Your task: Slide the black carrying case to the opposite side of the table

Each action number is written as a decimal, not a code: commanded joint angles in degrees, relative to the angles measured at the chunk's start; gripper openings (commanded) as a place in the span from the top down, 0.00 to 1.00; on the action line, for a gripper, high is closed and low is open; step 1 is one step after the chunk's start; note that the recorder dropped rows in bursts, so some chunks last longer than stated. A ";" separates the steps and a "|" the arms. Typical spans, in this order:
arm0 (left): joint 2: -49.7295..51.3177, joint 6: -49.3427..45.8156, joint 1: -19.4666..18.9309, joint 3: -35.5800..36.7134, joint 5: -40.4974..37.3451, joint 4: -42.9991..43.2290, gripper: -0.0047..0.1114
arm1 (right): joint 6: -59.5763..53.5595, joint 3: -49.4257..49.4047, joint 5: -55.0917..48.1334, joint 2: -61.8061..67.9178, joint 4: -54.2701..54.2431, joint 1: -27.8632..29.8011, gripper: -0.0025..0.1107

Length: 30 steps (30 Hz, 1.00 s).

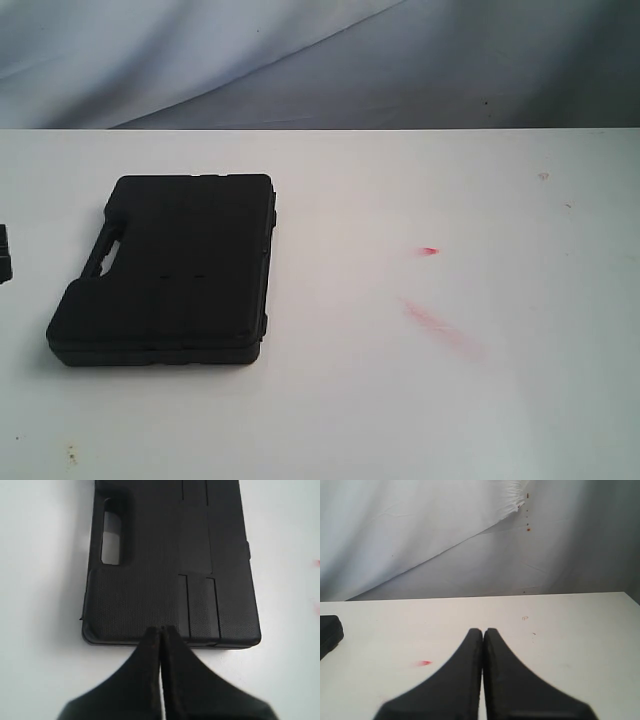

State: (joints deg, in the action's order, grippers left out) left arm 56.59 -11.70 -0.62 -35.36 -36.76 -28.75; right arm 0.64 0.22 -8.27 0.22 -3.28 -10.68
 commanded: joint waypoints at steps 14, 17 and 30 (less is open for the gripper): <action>-17.66 -0.49 0.22 6.01 -0.34 -0.90 0.96 | -0.20 -0.22 0.61 -0.22 0.59 0.38 0.98; -19.05 -0.76 0.22 6.54 -0.93 -0.90 0.96 | -0.20 -0.22 0.61 -0.22 0.59 0.38 0.98; -31.76 5.79 0.22 17.14 12.75 8.16 0.96 | -0.20 -0.22 0.61 -0.22 0.59 0.38 0.98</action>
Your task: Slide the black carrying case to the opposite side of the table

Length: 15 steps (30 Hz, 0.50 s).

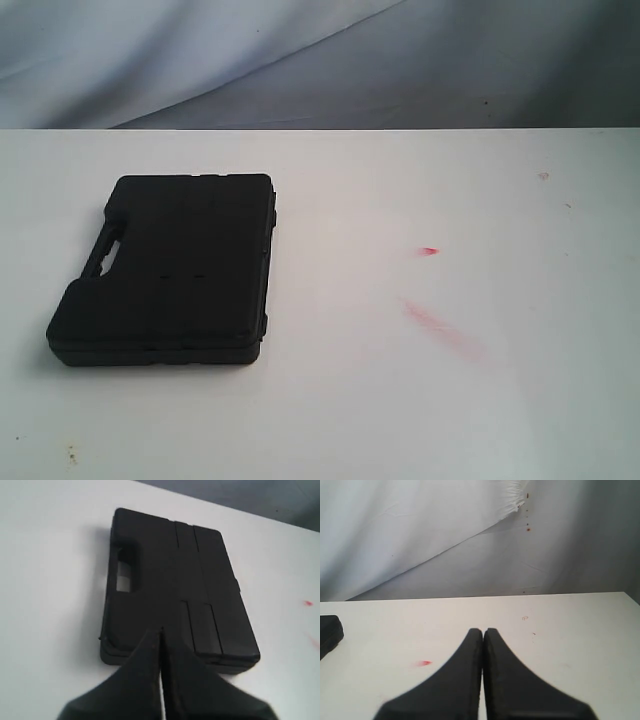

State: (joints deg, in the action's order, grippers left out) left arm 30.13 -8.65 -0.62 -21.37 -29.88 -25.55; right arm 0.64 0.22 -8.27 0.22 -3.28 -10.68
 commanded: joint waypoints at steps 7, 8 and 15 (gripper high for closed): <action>-16.02 3.25 0.22 9.19 12.36 11.99 0.96 | -0.20 -0.22 0.61 -0.22 0.59 0.38 0.98; -16.80 4.56 0.22 9.76 12.83 12.55 0.96 | -0.20 -0.22 0.61 -0.22 0.59 0.38 0.98; -21.04 9.71 0.22 14.51 17.88 18.68 0.96 | -0.20 -0.22 0.61 -0.22 0.59 0.38 0.98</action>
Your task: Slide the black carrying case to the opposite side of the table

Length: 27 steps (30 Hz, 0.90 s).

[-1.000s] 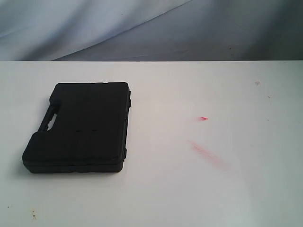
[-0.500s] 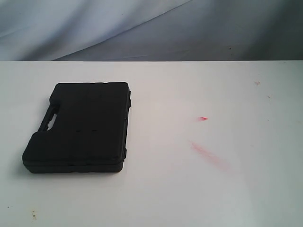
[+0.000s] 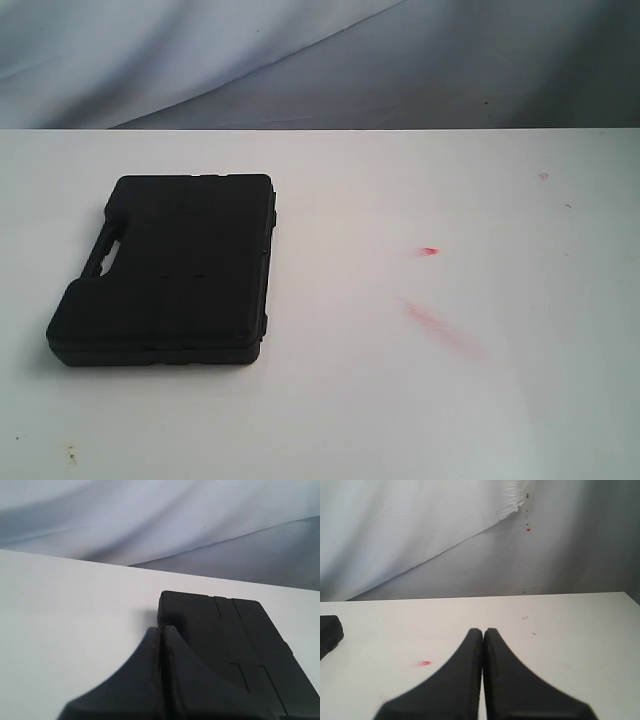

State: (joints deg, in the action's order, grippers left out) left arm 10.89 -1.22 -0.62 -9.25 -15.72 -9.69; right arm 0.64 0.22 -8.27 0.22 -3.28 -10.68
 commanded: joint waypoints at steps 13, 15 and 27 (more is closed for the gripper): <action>-3.27 8.93 4.25 9.25 10.29 15.11 0.96 | -0.20 -0.22 0.61 -0.22 0.59 0.38 0.98; -3.73 8.93 4.25 9.25 10.92 15.11 0.96 | -0.20 -0.22 0.61 -0.22 0.59 0.38 0.98; -10.41 8.93 4.25 9.25 10.82 13.83 0.96 | -0.20 -0.22 0.61 -0.22 0.59 0.38 0.98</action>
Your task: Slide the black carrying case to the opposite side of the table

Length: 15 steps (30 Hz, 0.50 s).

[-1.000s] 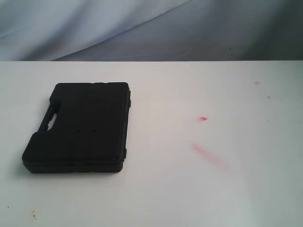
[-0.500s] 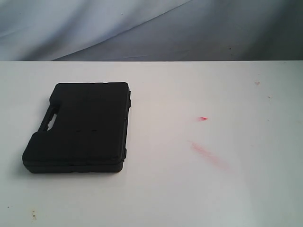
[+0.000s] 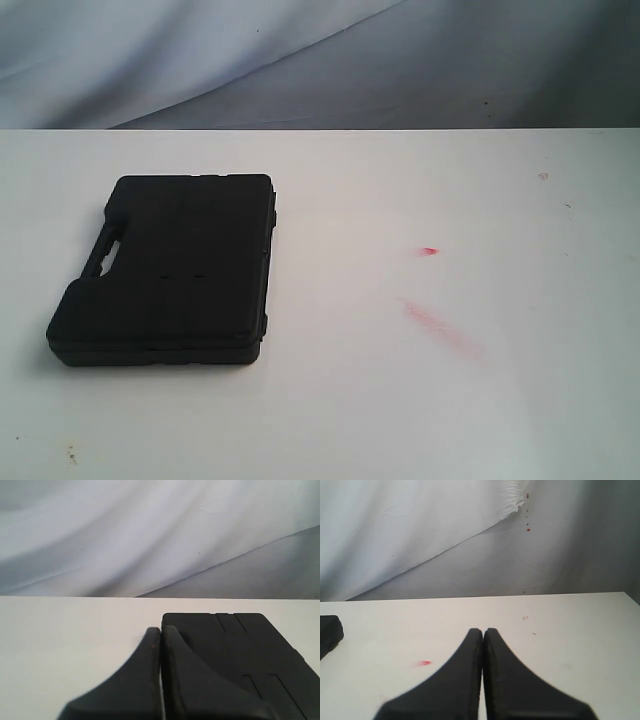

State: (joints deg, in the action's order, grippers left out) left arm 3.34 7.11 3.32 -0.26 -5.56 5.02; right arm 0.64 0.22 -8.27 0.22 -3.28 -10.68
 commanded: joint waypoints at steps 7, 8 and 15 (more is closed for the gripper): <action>-3.34 0.31 0.20 0.26 -2.34 -1.56 0.96 | -0.20 -0.22 0.61 -0.22 0.59 0.38 0.98; -3.34 0.31 0.20 0.26 -2.45 -2.03 0.96 | -0.20 -0.22 0.61 -0.22 0.59 0.38 0.98; -3.34 -7.54 0.20 0.26 -2.45 -7.89 0.96 | -0.20 -0.22 0.61 -0.22 0.59 0.38 0.98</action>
State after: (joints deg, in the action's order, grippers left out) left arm 0.24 3.00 3.32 -0.26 -7.64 -0.32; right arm 0.64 0.22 -8.27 0.22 -3.28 -10.68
